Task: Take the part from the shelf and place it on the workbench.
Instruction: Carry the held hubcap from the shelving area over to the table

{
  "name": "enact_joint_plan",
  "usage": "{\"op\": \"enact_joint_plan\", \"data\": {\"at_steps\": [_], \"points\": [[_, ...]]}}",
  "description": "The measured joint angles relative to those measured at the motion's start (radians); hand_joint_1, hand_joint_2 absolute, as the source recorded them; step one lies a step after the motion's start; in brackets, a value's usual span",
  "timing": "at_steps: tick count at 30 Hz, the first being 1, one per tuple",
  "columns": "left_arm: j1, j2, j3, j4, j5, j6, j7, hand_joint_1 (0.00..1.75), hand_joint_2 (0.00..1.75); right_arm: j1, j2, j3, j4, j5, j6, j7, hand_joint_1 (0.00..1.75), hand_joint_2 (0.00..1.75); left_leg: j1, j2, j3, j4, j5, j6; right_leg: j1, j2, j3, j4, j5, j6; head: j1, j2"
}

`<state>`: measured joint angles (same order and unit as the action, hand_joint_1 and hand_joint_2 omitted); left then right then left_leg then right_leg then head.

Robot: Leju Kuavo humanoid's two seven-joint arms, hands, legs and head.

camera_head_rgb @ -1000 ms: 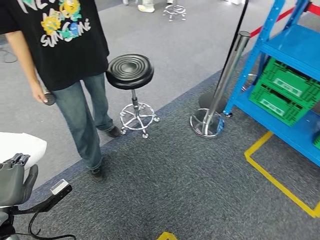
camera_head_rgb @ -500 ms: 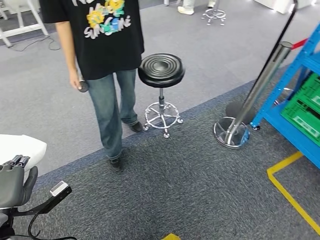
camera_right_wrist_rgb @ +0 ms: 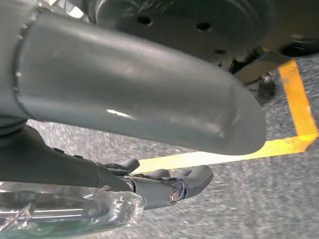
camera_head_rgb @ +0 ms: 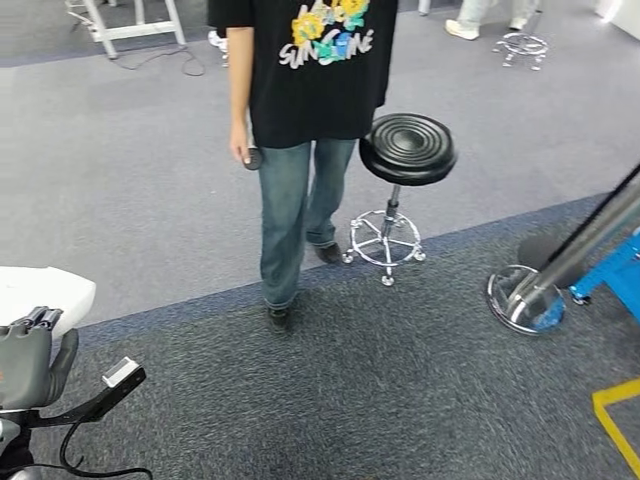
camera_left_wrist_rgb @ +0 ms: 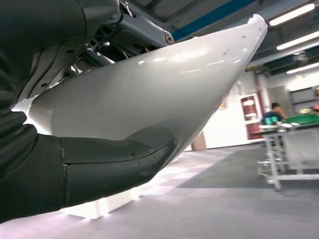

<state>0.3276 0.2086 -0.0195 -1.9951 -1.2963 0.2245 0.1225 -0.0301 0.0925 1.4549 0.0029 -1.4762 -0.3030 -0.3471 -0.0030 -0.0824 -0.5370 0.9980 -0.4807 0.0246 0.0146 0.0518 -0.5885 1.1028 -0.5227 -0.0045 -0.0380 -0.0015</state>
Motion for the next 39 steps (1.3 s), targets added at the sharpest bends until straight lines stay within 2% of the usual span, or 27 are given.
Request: {"op": "enact_joint_plan", "data": {"at_steps": [1, 2, 3, 4, 5, 7, 9, 11, 12, 13, 14, 15, 16, 18, 20, 22, 24, 26, 27, 28, 29, 31, 33, 35, 36, 37, 39], "points": [[-0.001, 0.000, 0.000, 0.001, 0.000, 0.000, 0.000, 1.75, 1.75, 0.000, -0.001, 0.000, 0.001, 0.000, 0.000, 0.000, 0.00, 0.00, 0.001, -0.014, -0.001, 0.001, -0.001, 0.000, 0.003, 0.027, 0.026, -0.061, 0.027, -0.009, 0.000, 0.000], [-0.002, 0.000, 0.000, 0.001, 0.000, 0.001, 0.000, 1.75, 1.75, 0.001, -0.001, 0.000, 0.001, 0.000, -0.001, 0.000, 0.00, 0.00, 0.003, -0.026, -0.004, 0.001, 0.000, -0.003, 0.006, 0.048, 0.042, -0.097, 0.039, -0.014, 0.000, 0.000], [-0.001, 0.000, 0.000, 0.002, 0.002, 0.002, 0.000, 1.75, 1.75, 0.001, -0.001, 0.000, 0.002, 0.001, -0.001, 0.000, 0.00, 0.00, 0.007, -0.040, -0.009, 0.001, 0.002, -0.008, 0.006, 0.056, 0.048, -0.110, 0.038, -0.018, 0.000, 0.000], [0.000, 0.000, 0.002, 0.003, 0.008, 0.003, -0.001, 1.75, 1.75, 0.001, 0.000, 0.000, 0.002, 0.003, -0.002, 0.000, 0.00, 0.00, 0.010, -0.055, -0.014, 0.000, 0.004, -0.014, 0.007, 0.045, 0.051, -0.117, 0.039, -0.018, 0.001, 0.000], [0.002, 0.000, 0.005, 0.003, 0.018, 0.005, -0.003, 1.75, 1.75, 0.000, 0.001, 0.000, 0.002, 0.006, -0.004, 0.000, 0.00, 0.00, 0.012, -0.057, -0.017, 0.001, 0.004, -0.018, 0.006, 0.031, 0.055, -0.124, 0.042, -0.019, 0.001, 0.000], [0.001, 0.002, 0.020, 0.003, 0.051, 0.011, -0.015, 1.75, 1.75, -0.003, 0.004, 0.000, 0.002, 0.012, -0.009, 0.001, 0.00, 0.00, 0.009, -0.014, -0.034, 0.033, -0.019, -0.027, 0.002, 0.002, 0.068, -0.144, 0.048, -0.022, -0.002, 0.000], [-0.004, 0.003, 0.041, 0.003, 0.083, 0.018, -0.032, 1.75, 1.75, -0.002, 0.009, 0.000, 0.002, 0.017, -0.013, 0.003, 0.00, 0.00, 0.009, 0.048, -0.087, 0.137, -0.076, -0.039, 0.001, -0.031, 0.077, -0.154, 0.047, -0.024, -0.004, 0.000], [-0.006, 0.003, 0.066, 0.003, 0.107, 0.023, -0.049, 1.75, 1.75, 0.000, 0.014, 0.000, 0.002, 0.019, -0.015, 0.009, 0.00, 0.00, 0.016, 0.068, -0.147, 0.247, -0.114, -0.052, 0.001, -0.065, 0.081, -0.153, 0.040, -0.023, -0.004, 0.000], [-0.006, 0.003, 0.080, 0.002, 0.117, 0.024, -0.056, 1.75, 1.75, 0.000, 0.017, 0.000, 0.002, 0.020, -0.016, 0.011, 0.00, 0.00, 0.020, 0.072, -0.157, 0.261, -0.107, -0.058, 0.000, -0.082, 0.082, -0.152, 0.037, -0.022, -0.004, 0.000], [-0.006, 0.003, 0.096, 0.000, 0.126, 0.024, -0.063, 1.75, 1.75, 0.000, 0.019, 0.000, 0.002, 0.020, -0.017, 0.013, 0.00, 0.00, 0.024, 0.078, -0.146, 0.235, -0.081, -0.063, -0.002, -0.096, 0.084, -0.150, 0.033, -0.019, -0.004, 0.000], [-0.007, 0.003, 0.113, -0.002, 0.133, 0.023, -0.068, 1.75, 1.75, -0.001, 0.022, 0.000, 0.002, 0.020, -0.017, 0.014, 0.00, 0.00, 0.028, 0.090, -0.117, 0.178, -0.044, -0.068, -0.004, -0.110, 0.088, -0.148, 0.028, -0.015, -0.004, 0.000], [-0.008, 0.002, 0.129, -0.004, 0.139, 0.023, -0.072, 1.75, 1.75, -0.002, 0.023, 0.000, 0.002, 0.020, -0.017, 0.016, 0.00, 0.00, 0.028, 0.115, -0.081, 0.110, -0.014, -0.072, -0.004, -0.122, 0.091, -0.145, 0.022, -0.009, -0.005, 0.000], [-0.011, 0.001, 0.144, -0.006, 0.142, 0.022, -0.075, 1.75, 1.75, -0.002, 0.025, 0.000, 0.002, 0.020, -0.018, 0.017, 0.00, 0.00, 0.028, 0.134, -0.051, 0.054, 0.006, -0.069, -0.002, -0.132, 0.092, -0.141, 0.016, -0.003, -0.005, 0.000], [-0.016, -0.001, 0.169, -0.007, 0.145, 0.020, -0.078, 1.75, 1.75, -0.003, 0.026, 0.000, 0.002, 0.020, -0.018, 0.018, 0.00, 0.00, 0.023, 0.152, -0.026, 0.006, 0.011, -0.052, 0.002, -0.151, 0.094, -0.135, 0.004, 0.010, -0.003, 0.000], [-0.019, -0.002, 0.187, -0.008, 0.145, 0.020, -0.079, 1.75, 1.75, -0.005, 0.027, 0.000, 0.002, 0.019, -0.018, 0.018, 0.00, 0.00, 0.020, 0.126, -0.028, 0.005, 0.011, -0.031, -0.001, -0.166, 0.101, -0.134, -0.003, 0.020, 0.000, 0.000], [-0.021, -0.003, 0.199, -0.011, 0.145, 0.020, -0.081, 1.75, 1.75, -0.007, 0.027, 0.000, 0.002, 0.019, -0.018, 0.017, 0.00, 0.00, 0.020, 0.105, -0.028, 0.002, 0.014, -0.017, -0.007, -0.132, 0.092, -0.101, -0.029, 0.030, 0.002, 0.000], [-0.026, -0.004, 0.204, -0.013, 0.145, 0.020, -0.082, 1.75, 1.75, -0.006, 0.028, 0.000, 0.002, 0.019, -0.018, 0.017, 0.00, 0.00, 0.021, 0.085, -0.029, 0.001, 0.016, -0.008, -0.011, -0.075, 0.037, 0.011, -0.088, 0.036, 0.004, 0.000], [-0.028, -0.006, 0.205, -0.013, 0.145, 0.018, -0.084, 1.75, 1.75, -0.003, 0.028, 0.000, 0.002, 0.019, -0.018, 0.017, 0.00, 0.00, 0.018, 0.061, -0.030, 0.002, 0.016, -0.003, -0.012, -0.055, -0.035, 0.142, -0.134, 0.037, 0.004, 0.000], [-0.029, -0.007, 0.207, -0.013, 0.145, 0.017, -0.084, 1.75, 1.75, -0.002, 0.028, 0.000, 0.002, 0.019, -0.018, 0.017, 0.00, 0.00, 0.017, 0.048, -0.030, 0.002, 0.015, -0.003, -0.012, -0.053, -0.056, 0.171, -0.132, 0.035, 0.004, 0.000], [-0.029, -0.009, 0.208, -0.013, 0.144, 0.015, -0.084, 1.75, 1.75, -0.002, 0.028, 0.000, 0.002, 0.019, -0.018, 0.017, 0.00, 0.00, 0.016, 0.034, -0.029, 0.002, 0.015, -0.003, -0.012, -0.051, -0.060, 0.160, -0.109, 0.033, 0.004, 0.000], [-0.030, -0.010, 0.209, -0.013, 0.143, 0.011, -0.084, 1.75, 1.75, -0.002, 0.028, 0.000, 0.002, 0.019, -0.018, 0.018, 0.00, 0.00, 0.016, 0.020, -0.028, 0.002, 0.015, -0.003, -0.012, -0.045, -0.045, 0.114, -0.071, 0.030, 0.004, 0.000], [-0.032, -0.014, 0.214, -0.012, 0.139, 0.005, -0.084, 1.75, 1.75, -0.003, 0.028, 0.000, 0.002, 0.019, -0.018, 0.017, 0.00, 0.00, 0.015, -0.007, -0.028, 0.004, 0.014, -0.006, -0.017, -0.001, 0.010, -0.024, 0.001, 0.024, 0.004, 0.000], [-0.037, -0.016, 0.219, -0.008, 0.135, -0.001, -0.084, 1.75, 1.75, -0.004, 0.028, 0.000, 0.002, 0.018, -0.018, 0.016, 0.00, 0.00, 0.016, -0.031, -0.033, 0.006, 0.015, -0.016, -0.020, 0.035, 0.046, -0.101, 0.022, 0.021, 0.004, 0.000], [-0.038, -0.017, 0.222, -0.004, 0.129, -0.008, -0.084, 1.75, 1.75, -0.004, 0.029, 0.000, 0.002, 0.018, -0.018, 0.014, 0.00, 0.00, 0.020, -0.056, -0.040, 0.004, 0.020, -0.031, -0.017, 0.023, 0.054, -0.109, 0.020, 0.016, 0.004, 0.000], [-0.038, -0.018, 0.224, -0.001, 0.126, -0.012, -0.083, 1.75, 1.75, -0.005, 0.029, 0.000, 0.002, 0.018, -0.018, 0.013, 0.00, 0.00, 0.022, -0.057, -0.043, 0.006, 0.019, -0.037, -0.017, 0.010, 0.057, -0.112, 0.022, 0.011, 0.004, 0.000], [-0.038, -0.019, 0.225, 0.003, 0.122, -0.015, -0.082, 1.75, 1.75, -0.006, 0.029, 0.000, 0.002, 0.019, -0.018, 0.013, 0.00, 0.00, 0.021, -0.040, -0.050, 0.016, 0.011, -0.041, -0.017, -0.003, 0.059, -0.117, 0.025, 0.005, 0.001, 0.000], [-0.043, -0.019, 0.225, 0.009, 0.117, -0.018, -0.079, 1.75, 1.75, -0.005, 0.031, 0.000, 0.002, 0.019, -0.018, 0.012, 0.00, 0.00, 0.018, 0.022, -0.086, 0.093, -0.039, -0.048, -0.017, -0.033, 0.063, -0.126, 0.028, -0.005, -0.003, 0.000]]}}
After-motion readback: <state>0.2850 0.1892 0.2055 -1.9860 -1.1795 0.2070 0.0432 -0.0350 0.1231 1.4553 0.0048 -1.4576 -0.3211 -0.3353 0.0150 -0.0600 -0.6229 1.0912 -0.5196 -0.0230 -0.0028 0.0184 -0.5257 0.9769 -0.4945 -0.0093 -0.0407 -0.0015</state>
